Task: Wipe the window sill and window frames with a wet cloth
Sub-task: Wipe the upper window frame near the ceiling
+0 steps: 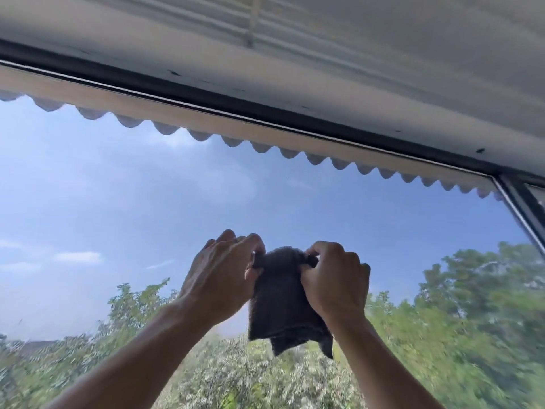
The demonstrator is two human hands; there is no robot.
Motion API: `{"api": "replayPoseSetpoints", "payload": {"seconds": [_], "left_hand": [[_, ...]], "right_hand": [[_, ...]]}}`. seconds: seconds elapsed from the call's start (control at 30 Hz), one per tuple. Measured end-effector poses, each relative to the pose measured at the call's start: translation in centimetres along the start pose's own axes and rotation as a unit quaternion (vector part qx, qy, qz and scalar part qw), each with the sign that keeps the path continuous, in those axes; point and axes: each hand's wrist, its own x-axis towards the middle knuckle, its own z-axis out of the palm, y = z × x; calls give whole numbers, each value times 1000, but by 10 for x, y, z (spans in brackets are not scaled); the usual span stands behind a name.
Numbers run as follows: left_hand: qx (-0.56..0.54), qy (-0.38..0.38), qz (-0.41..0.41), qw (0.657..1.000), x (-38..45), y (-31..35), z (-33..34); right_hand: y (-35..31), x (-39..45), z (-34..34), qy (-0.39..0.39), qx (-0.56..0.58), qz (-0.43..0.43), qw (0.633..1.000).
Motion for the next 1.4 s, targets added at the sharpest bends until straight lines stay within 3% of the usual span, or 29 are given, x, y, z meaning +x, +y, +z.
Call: {"api": "replayPoseSetpoints", "payload": {"seconds": [0.17,0.33,0.5,0.63,0.77,0.93,1.03,1.1,1.27,1.4], "left_hand": [[18,23,25,999,57,0,3],[109,-6,46,993,112,5,11],[200,5,24,979,152,7,9],[246,-32,-15,969,191,-4,4],[277,-59,-56,957,212,-22,3],[298,-85,-53,949,214,-39,1],[296,-73,-50,951,213,-48,-2],[290,-71,-52,953,212,-51,-1],[289,-66,-39,954,210,-58,3],[287,-59,-36,955,210,-62,6]], "right_hand": [[-13,55,5,64,102,42,992],[-20,122,9,96,166,-34,981],[-21,200,16,132,103,-47,985],[-14,262,17,88,89,-25,992],[-21,305,18,89,96,-99,986],[-32,337,22,72,19,10,997],[-61,331,36,78,-31,-129,988],[-57,333,38,52,-61,-166,983],[-38,340,33,70,-64,-16,995],[-70,324,46,32,-37,-183,982]]}}
